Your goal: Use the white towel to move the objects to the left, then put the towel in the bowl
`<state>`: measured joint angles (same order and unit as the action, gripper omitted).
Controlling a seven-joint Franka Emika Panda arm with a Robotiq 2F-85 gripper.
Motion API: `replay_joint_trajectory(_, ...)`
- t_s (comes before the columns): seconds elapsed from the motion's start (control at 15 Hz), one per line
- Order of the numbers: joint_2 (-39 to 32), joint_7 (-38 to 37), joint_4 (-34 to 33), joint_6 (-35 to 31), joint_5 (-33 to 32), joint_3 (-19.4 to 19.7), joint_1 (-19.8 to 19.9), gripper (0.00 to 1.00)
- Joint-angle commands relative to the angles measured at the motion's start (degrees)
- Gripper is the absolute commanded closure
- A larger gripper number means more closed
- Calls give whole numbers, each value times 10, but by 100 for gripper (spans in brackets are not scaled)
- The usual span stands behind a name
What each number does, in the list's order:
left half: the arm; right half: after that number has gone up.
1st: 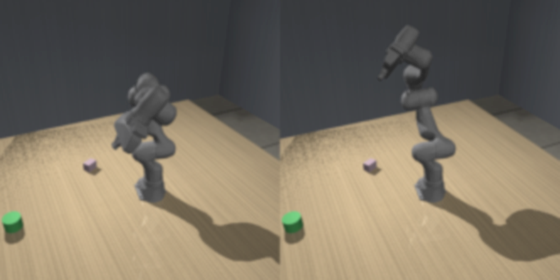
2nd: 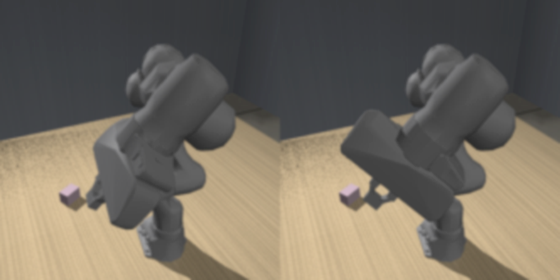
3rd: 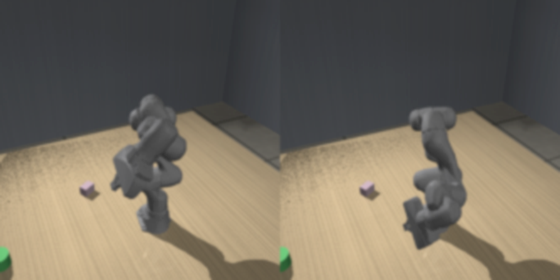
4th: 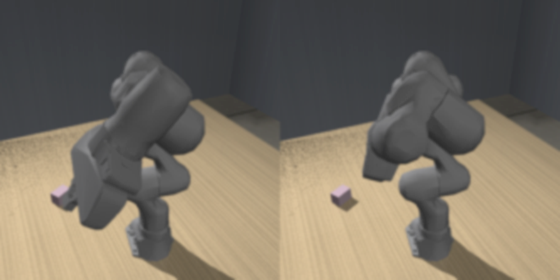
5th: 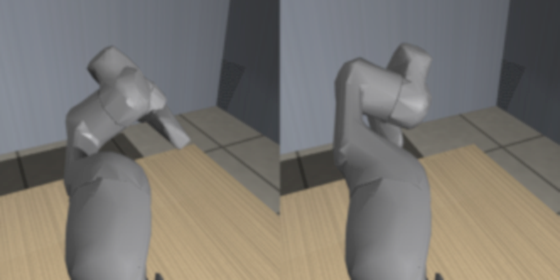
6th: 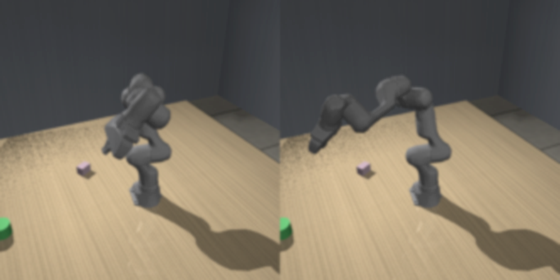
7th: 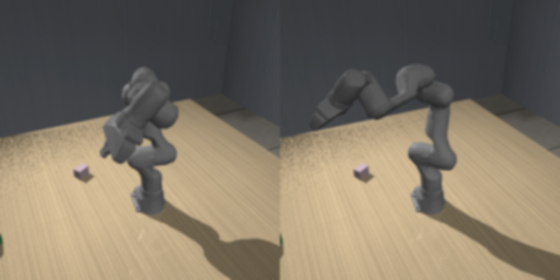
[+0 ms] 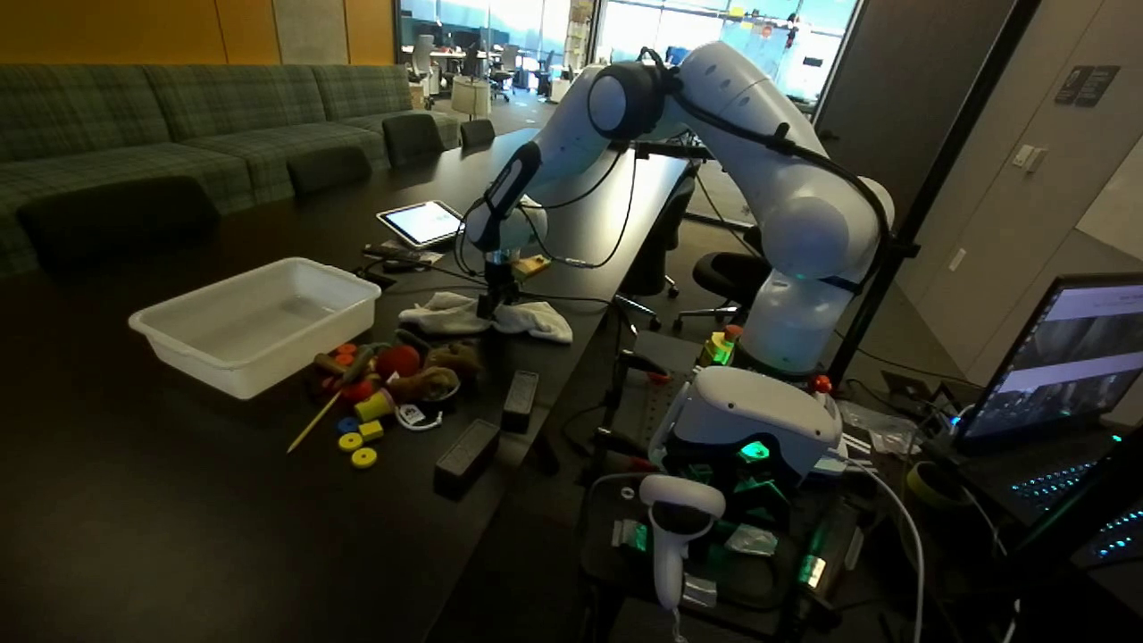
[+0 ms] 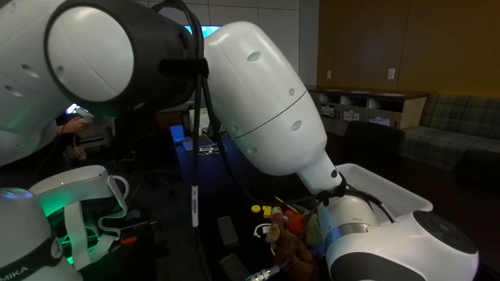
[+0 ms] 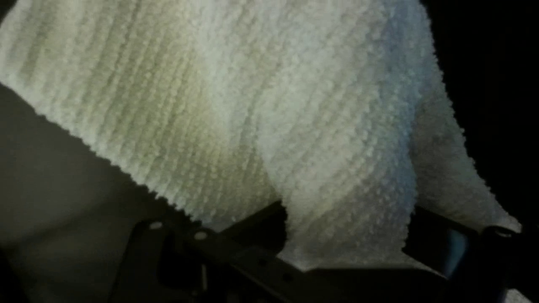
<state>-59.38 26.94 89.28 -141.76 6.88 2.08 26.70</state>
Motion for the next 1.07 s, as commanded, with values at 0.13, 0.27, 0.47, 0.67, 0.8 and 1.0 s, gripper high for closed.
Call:
replay_joint_trajectory(0.13,43,28,13,100,-31,1,19,73)
replay_joint_trajectory(0.27,78,55,27,141,-32,0,32,85)
replay_joint_trajectory(0.47,137,118,48,218,-33,6,54,84)
replay_joint_trajectory(0.67,186,181,58,307,-39,24,69,84)
replay_joint_trajectory(0.8,212,210,62,357,-56,44,72,84)
replay_joint_trajectory(1.0,235,226,70,398,-97,75,64,84)
